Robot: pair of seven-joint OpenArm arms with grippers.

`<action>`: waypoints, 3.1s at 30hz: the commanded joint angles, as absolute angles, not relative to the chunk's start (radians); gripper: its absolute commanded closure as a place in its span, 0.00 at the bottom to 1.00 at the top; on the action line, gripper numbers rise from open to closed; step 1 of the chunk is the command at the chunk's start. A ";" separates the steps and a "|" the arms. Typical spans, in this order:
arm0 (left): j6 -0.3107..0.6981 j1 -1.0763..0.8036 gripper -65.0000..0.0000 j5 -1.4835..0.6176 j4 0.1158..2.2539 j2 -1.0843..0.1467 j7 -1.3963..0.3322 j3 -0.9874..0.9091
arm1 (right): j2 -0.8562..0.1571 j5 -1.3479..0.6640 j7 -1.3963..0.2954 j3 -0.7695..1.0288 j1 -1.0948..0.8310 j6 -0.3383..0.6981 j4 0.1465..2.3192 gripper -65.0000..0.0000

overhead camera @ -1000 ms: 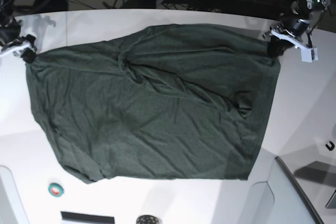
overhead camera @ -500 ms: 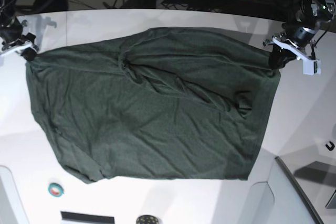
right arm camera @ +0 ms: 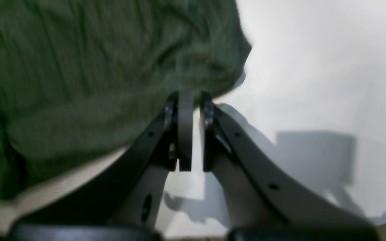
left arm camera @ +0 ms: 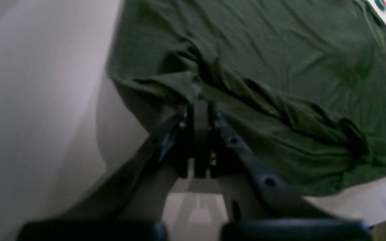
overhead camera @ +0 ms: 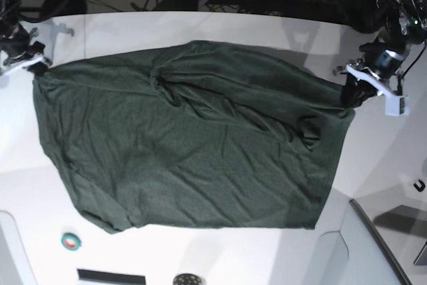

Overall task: Layout the t-shirt on the table in an organized manner, then fold the t-shirt properly
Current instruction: 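Lift the shirt edge with both grippers and pull it taut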

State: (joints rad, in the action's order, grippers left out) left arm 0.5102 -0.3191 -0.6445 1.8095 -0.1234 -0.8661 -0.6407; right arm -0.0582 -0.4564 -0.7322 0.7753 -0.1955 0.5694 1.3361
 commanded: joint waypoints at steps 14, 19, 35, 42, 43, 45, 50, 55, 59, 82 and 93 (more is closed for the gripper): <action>0.518 -0.305 1.00 -0.664 1.840 -0.120 -0.880 -0.723 | -0.004 -0.476 -0.699 0.819 -0.219 0.579 1.379 0.50; 0.518 -0.305 1.00 -0.664 1.857 -0.120 -0.880 -0.727 | -0.004 -0.473 -0.697 0.817 -0.183 0.581 1.303 0.54; 0.518 -0.305 1.00 -0.664 1.859 -0.119 -0.881 -0.725 | -0.001 -0.476 -0.700 0.762 -0.174 0.581 1.274 0.64; 0.518 -0.305 1.00 -0.664 1.859 -0.119 -0.881 -0.725 | -0.001 -0.476 -0.753 0.762 -0.174 0.581 1.274 0.65; 0.518 -0.305 1.00 -0.664 1.859 -0.119 -0.881 -0.725 | -0.001 -0.476 -0.753 0.762 -0.174 0.581 1.274 0.65; 0.518 -0.303 1.00 -0.664 1.859 -0.117 -0.881 -0.725 | 0.001 -0.476 -0.754 0.762 -0.174 0.581 1.276 0.72; 0.518 -0.303 1.00 -0.664 1.859 -0.117 -0.881 -0.725 | -0.001 -0.476 -0.797 0.762 -0.171 0.581 1.283 0.97; 0.518 -0.295 1.00 -0.664 1.859 -0.116 -0.881 -0.725 | -0.001 -0.476 -0.880 0.762 -0.142 0.581 1.302 0.97; 0.518 -0.277 1.00 -0.664 1.853 -0.113 -0.883 -0.723 | -0.001 -0.476 -0.935 0.762 -0.127 0.575 1.368 0.97; 0.455 -0.050 1.00 -0.662 1.609 -0.074 -0.989 -0.765 | -0.013 -0.469 -1.076 0.760 0.051 0.432 1.345 0.98; 0.460 -0.036 1.00 -0.664 1.558 -0.073 -0.992 -0.812 | 0.008 -0.478 -1.141 0.769 -0.022 0.404 1.440 0.77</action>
State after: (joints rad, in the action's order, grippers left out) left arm 0.4496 -0.0433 -0.6445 1.5383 -0.0582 -1.0069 -0.8097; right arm 0.0143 -0.4538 -1.1400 0.7700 -0.0319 0.3973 1.4292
